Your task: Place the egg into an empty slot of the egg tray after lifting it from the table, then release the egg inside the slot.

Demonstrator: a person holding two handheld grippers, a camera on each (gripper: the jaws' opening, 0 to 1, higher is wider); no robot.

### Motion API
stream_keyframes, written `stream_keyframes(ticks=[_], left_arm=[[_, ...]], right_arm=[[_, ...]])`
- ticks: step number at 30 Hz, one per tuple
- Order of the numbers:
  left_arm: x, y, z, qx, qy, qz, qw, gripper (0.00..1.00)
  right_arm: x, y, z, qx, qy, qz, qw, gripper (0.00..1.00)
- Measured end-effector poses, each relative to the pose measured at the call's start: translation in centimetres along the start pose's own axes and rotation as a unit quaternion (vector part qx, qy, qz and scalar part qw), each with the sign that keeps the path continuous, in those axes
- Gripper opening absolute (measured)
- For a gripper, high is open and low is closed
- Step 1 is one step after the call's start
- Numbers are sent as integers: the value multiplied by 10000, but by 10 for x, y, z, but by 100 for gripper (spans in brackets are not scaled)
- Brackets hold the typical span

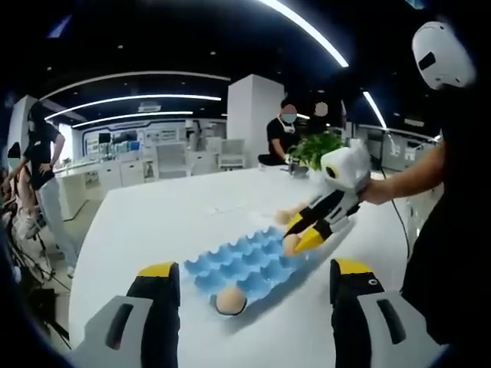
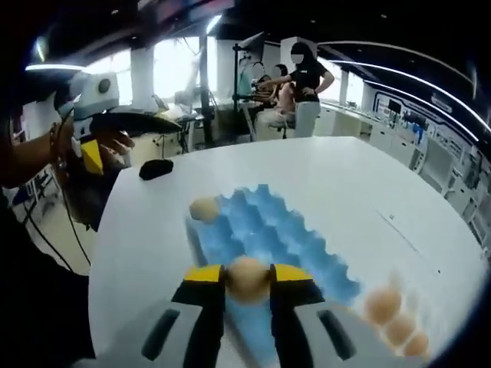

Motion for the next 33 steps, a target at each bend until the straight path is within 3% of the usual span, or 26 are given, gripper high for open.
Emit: stream_keyframes(ticks=[22,33], left_arm=[[7,-6,6,72,63,41,9999,79],[8,-5,7,78,77,37,9999,78]], right_arm=[[-43,31,28,285,430,-158,9985,22],[-62,35,38,302,544,-188,9979,22]])
Point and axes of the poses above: the point that each gripper's makers call its tool centre point, and the gripper's own axes: x roughly backward along the fingers, z roughly to its left, y roughly out of its top, the point moved 3 cm from there along x, roughly backward along the fingers, and after that the axes turned 4 degrees about z, right-handed, at the moved point
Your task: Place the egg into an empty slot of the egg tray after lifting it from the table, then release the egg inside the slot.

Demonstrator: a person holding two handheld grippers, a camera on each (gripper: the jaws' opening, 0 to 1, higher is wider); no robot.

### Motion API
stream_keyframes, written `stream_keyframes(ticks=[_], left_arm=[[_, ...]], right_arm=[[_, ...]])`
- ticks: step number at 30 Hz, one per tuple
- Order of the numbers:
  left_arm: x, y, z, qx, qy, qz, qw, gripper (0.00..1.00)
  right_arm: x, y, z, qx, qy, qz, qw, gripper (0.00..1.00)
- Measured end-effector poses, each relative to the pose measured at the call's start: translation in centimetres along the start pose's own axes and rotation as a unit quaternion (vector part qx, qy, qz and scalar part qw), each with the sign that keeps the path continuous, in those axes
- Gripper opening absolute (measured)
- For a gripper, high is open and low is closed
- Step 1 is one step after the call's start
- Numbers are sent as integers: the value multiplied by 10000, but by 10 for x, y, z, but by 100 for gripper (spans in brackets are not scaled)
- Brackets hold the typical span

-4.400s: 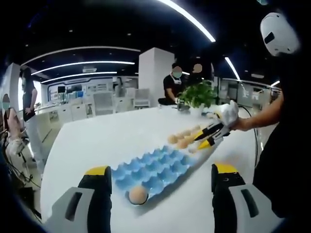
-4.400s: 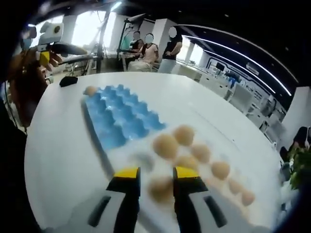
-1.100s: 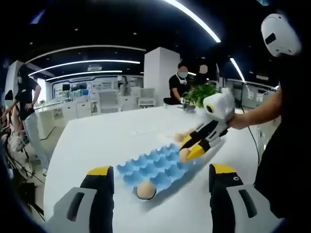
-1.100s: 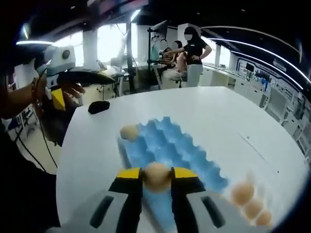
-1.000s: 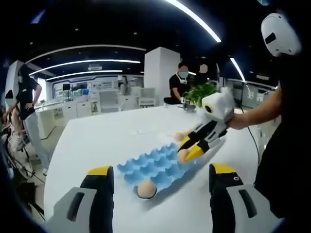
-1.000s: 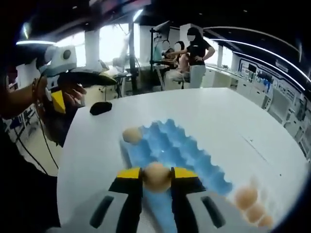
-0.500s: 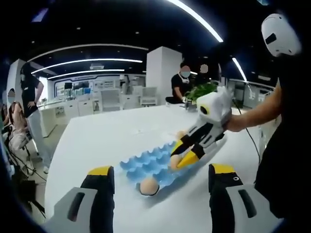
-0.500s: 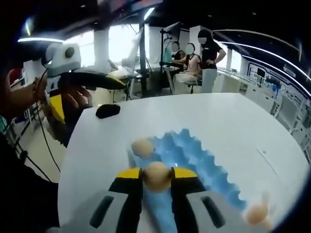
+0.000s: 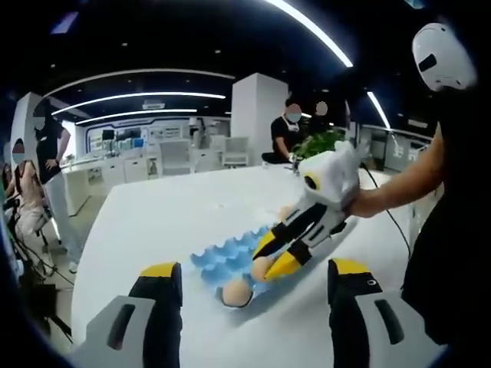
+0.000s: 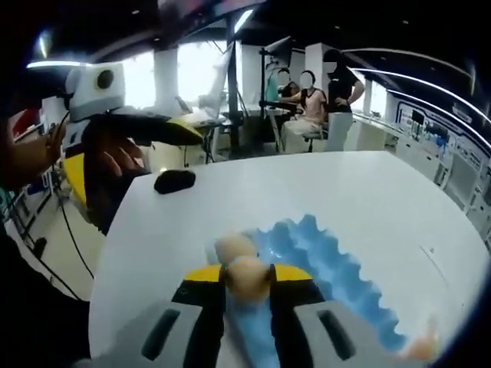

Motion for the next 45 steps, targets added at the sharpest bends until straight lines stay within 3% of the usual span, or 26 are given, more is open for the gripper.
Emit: stream_keyframes(ticks=[13,26,30,35,45], left_arm=[[1,0,2,5,7,20,10000,77],[-1,1,2,4,-21,28,10000,76],[-1,1,2,17,-15,16,10000,76],[-2,2,2,1,-3,26,10000,76],[-2,8,3,-54,42,-51,10000,74]], right_arm=[[-11,-13,-2,-23,49,180,9998,22],[-12,-14,-3,55,32,60,10000,23],[-13,-15,-3,196,28,38,9998,23],[-14,-20,-1,852,11,130,9963,25],[-5,-24,2,850,72,17,9964,36]])
Point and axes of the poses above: the point that each gripper's makers call its tool centre point, and the gripper's own axes: x roughly backward along the fingers, z roughly to its left, y roughly out of its top, the point moved 3 cm from there along x, roughly backward along the fingers, and after that the axes turned 4 degrees about z, right-handed, at the moved point
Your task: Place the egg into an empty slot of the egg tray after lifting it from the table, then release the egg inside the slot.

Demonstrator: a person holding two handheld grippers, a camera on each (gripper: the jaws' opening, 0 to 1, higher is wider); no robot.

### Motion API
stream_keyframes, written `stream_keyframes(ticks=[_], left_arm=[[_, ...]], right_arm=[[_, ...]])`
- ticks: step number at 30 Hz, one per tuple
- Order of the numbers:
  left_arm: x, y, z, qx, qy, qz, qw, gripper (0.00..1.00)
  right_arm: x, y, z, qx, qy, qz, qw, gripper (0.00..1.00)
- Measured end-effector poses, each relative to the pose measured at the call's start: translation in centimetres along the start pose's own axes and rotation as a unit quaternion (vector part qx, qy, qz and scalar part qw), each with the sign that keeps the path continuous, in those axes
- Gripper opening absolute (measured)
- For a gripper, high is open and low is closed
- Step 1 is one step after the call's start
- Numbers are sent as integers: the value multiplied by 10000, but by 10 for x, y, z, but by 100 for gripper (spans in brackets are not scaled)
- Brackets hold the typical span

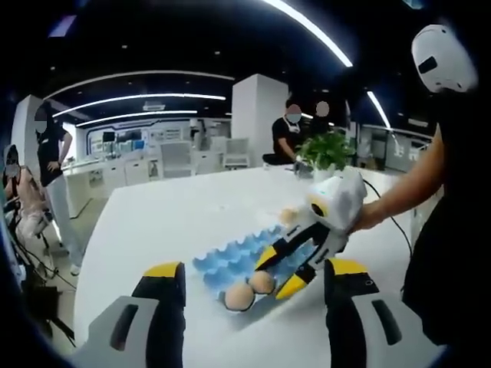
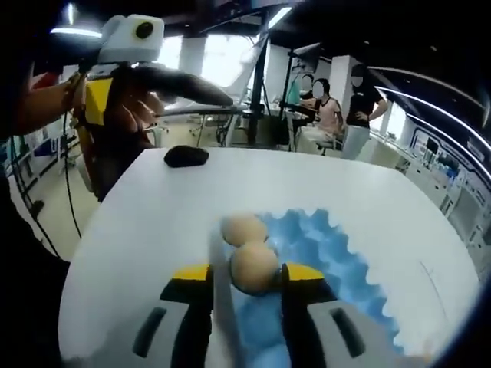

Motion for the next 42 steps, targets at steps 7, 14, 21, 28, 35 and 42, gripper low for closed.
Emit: stream_keyframes(ticks=[7,14,21,28,35,42], left_arm=[[0,2,-1,-39,-3,-24,10000,73],[-1,3,-3,-48,-17,-43,10000,73],[-1,3,-5,-71,-49,-30,10000,72],[1,3,-4,-76,-8,-58,10000,73],[0,1,-5,-82,-45,-4,10000,73],[1,0,-3,-98,-39,24,9999,75]], right_arm=[[11,1,-3,-69,-88,-118,9999,35],[20,0,-6,-54,-193,-178,9996,34],[29,-4,-8,-108,-259,-195,9994,33],[43,-11,-13,-134,-404,-224,9988,32],[59,-18,-14,-150,-516,-260,9982,31],[76,-23,-18,-195,-672,-310,9971,31]])
Point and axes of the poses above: the point that each gripper's makers call its tool centre point, and the gripper's own axes: x roughly backward along the fingers, z roughly to its left, y roughly out of its top, the point moved 3 cm from there along x, roughly backward along the fingers, and after that the axes turned 4 degrees about z, right-handed, at the moved point
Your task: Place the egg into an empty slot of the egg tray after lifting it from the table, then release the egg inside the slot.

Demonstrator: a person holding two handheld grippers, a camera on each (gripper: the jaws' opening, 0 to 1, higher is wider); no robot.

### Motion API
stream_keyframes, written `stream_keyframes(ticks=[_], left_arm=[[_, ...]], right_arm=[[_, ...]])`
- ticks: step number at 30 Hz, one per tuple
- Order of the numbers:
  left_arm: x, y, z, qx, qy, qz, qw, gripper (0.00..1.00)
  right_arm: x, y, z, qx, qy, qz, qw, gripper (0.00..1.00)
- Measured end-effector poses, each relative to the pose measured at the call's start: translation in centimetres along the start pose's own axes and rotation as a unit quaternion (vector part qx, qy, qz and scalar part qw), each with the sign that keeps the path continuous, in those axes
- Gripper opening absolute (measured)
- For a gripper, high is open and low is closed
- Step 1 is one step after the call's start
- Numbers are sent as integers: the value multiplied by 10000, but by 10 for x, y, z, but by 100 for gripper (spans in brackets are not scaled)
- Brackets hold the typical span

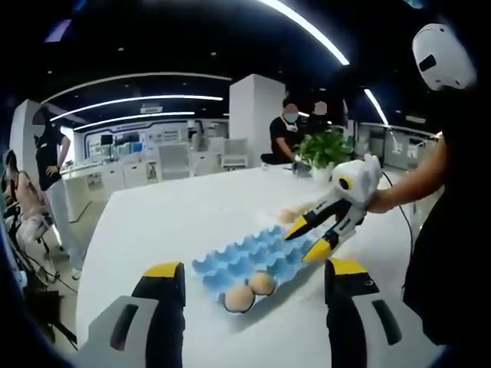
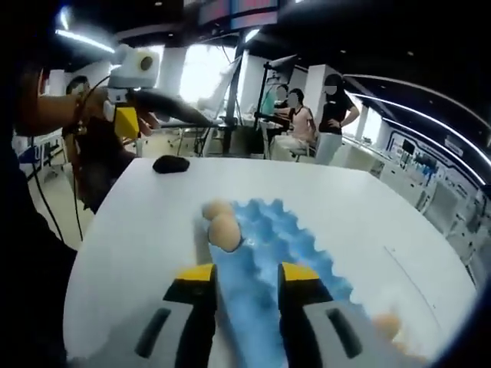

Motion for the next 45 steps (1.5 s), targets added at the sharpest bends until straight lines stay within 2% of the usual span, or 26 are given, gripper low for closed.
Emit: stream_keyframes(ticks=[2,4,6,8,17,29,36,40,42,45], left_arm=[[0,0,0,35,-7,-8,10000,79],[-1,-2,1,110,31,94,9999,90],[-1,-1,1,-113,53,55,9999,88],[-1,0,-2,-14,-48,10,10000,84],[-3,0,-2,-81,-40,53,9999,84],[-4,1,-1,-61,-30,42,10000,83],[-3,1,-2,-62,-43,36,10000,83],[-2,0,-2,-46,-37,54,10000,83],[-2,-1,-2,-45,-42,60,10000,83],[-2,-1,-2,-45,-36,62,10000,84]], right_arm=[[6,-2,-1,-6,-52,3,10000,31],[11,-3,-1,-24,-86,-13,10000,31],[16,-7,-1,0,-145,12,9999,31],[21,-12,-2,-51,-187,40,9998,31],[39,-27,-9,-189,-411,128,9989,31],[78,-63,-30,-463,-939,423,9936,31],[111,-84,-50,-625,-1440,609,9857,31],[137,-105,-67,-903,-1901,785,9745,31],[144,-112,-72,-919,-1989,848,9720,31],[154,-125,-78,-1199,-2133,946,9650,32]])
Point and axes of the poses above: the point that each gripper's makers call its tool centre point, and the gripper's own axes: x roughly backward along the fingers, z roughly to its left, y roughly out of its top, the point moved 3 cm from there along x, roughly backward along the fingers, and after that the axes turned 4 degrees about z, right-handed, at the moved point
